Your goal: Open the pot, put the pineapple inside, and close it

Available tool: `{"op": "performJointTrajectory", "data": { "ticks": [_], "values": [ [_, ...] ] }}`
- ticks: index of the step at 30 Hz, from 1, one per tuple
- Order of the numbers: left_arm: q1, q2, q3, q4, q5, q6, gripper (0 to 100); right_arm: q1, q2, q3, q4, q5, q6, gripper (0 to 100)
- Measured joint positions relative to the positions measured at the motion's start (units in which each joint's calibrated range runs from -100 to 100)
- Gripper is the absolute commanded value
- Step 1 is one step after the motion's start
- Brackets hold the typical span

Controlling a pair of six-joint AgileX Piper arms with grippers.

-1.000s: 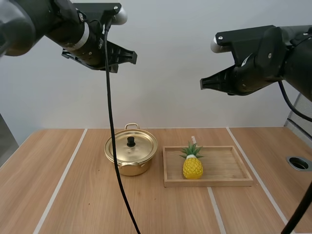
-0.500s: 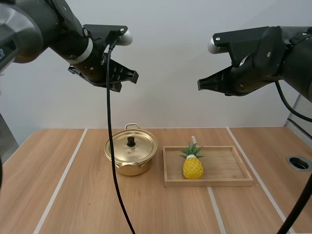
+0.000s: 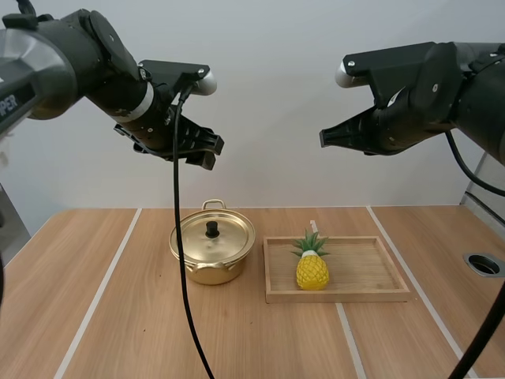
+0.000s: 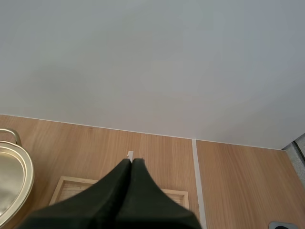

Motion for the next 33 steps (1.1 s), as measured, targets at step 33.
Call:
{"op": "performJointTrajectory", "data": {
  "ticks": [33],
  "values": [
    [0.00, 12.82, 12.65, -4.61, -10.53, 4.11, 100, 0.00, 0.00, 0.00, 0.00, 0.00, -1.15, 0]
  ]
}}
